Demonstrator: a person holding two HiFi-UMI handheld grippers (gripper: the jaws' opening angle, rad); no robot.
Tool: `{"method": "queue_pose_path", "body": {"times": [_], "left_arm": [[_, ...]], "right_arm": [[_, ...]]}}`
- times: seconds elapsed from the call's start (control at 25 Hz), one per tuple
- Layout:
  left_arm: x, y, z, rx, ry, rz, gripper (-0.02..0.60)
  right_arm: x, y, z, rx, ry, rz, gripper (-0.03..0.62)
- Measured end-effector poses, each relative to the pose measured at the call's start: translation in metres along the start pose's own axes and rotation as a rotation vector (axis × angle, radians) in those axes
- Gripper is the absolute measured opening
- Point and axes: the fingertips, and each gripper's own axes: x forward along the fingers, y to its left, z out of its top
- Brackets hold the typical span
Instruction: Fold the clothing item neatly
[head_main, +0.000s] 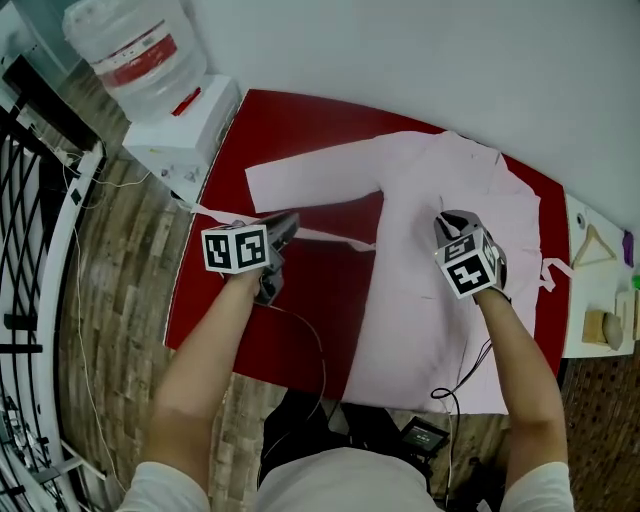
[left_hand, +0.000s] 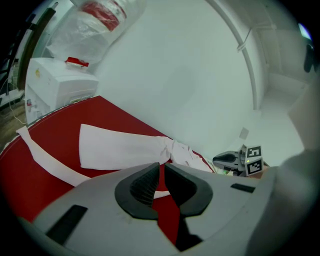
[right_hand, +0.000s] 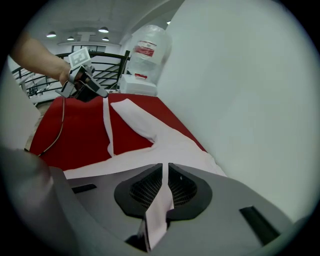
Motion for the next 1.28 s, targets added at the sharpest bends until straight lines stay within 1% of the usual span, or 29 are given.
{"method": "queue_pose_path", "body": {"times": [0.16,0.32,0.56,0.8,0.92,1.0,1.04,1.16,1.28], "left_arm": [[-0.014,0.030,0.006,-0.024,-0.009,0.006,0.014],[-0.029,0.058,0.007,-0.052,-0.014,0.023,0.014],[-0.049,0.094,0.007,-0.096,-0.027,0.039,0.015],[-0.055,0.113,0.011,-0.130,-0.052,0.025,0.015],[-0.055,0.119,0.012,-0.144,-0.059,0.015,0.015],[-0.055,0.122,0.013,-0.151,-0.062,0.010,0.015],[-0.056,0.124,0.013,-0.156,-0.064,0.009,0.015],[-0.056,0.129,0.013,-0.170,-0.070,0.008,0.015],[-0.058,0.134,0.013,-0.187,-0.077,0.000,0.017]], "right_arm": [[0.024,0.031,0.041,-0.039,-0.010,0.044,0.018],[0.048,0.062,0.073,-0.083,-0.015,0.090,0.018],[0.081,0.123,0.120,-0.193,-0.048,0.180,0.018],[0.113,0.202,0.166,-0.355,-0.108,0.280,0.020],[0.127,0.233,0.187,-0.397,-0.134,0.317,0.034],[0.137,0.249,0.197,-0.418,-0.140,0.334,0.068],[0.141,0.255,0.202,-0.426,-0.140,0.338,0.074],[0.153,0.269,0.213,-0.433,-0.136,0.348,0.075],[0.162,0.281,0.218,-0.465,-0.128,0.356,0.075]]}}
